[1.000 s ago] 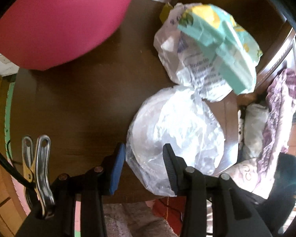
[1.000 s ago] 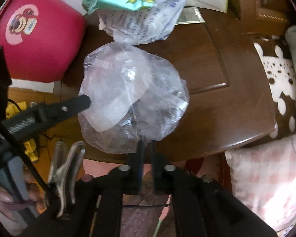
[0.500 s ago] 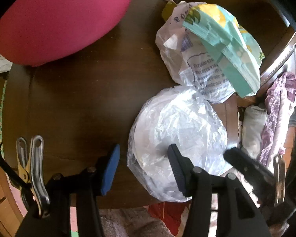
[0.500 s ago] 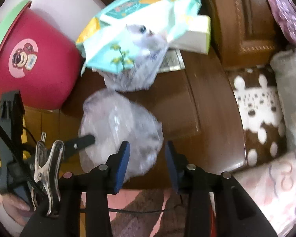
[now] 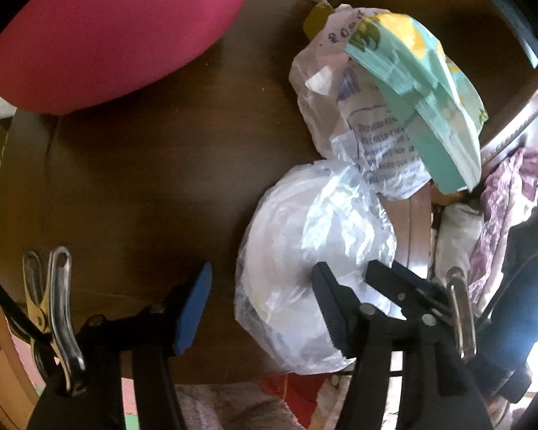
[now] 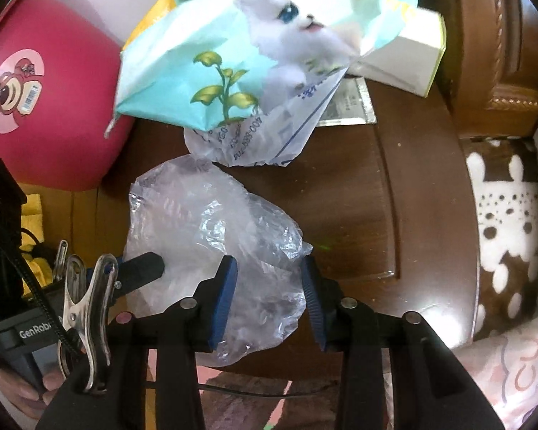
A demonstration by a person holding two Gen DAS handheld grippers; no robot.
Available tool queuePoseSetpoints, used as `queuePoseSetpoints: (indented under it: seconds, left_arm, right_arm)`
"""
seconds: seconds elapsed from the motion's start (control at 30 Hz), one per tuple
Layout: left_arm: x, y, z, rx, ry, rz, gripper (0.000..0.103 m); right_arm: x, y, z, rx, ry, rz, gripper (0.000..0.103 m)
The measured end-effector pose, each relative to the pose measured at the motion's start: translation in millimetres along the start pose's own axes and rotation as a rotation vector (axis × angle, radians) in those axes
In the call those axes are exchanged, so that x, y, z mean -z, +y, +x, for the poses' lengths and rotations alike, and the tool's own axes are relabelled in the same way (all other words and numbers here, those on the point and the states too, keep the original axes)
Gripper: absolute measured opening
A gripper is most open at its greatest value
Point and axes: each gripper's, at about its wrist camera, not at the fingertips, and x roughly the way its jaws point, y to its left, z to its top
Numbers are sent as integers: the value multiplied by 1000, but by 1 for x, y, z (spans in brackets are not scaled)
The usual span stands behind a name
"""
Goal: Collect trash
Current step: 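Close the right tool on the clear plastic bag while the left tool reaches it, then close the left tool on the clear plastic bag beside the right tool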
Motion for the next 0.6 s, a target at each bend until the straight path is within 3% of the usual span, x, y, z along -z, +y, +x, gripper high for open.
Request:
queuePoseSetpoints:
  seconds: [0.1,0.17,0.33,0.6]
  left_arm:
    - [-1,-8,-3,8,0,18,41]
    - [1,-16,-9,-13,-14,64,37]
    - [4,-25,-26,-5,-49,114,22]
    - [9,-38,-50,36,-81,120,19]
  right_arm:
    - [-4,-1,3,-38,19,16,35]
    - [-10,-10,1,-72,51,18,23]
    - [-4,-2,-4,-103,17,-12,9]
    - [6,1,-36,-152,-26,2,7]
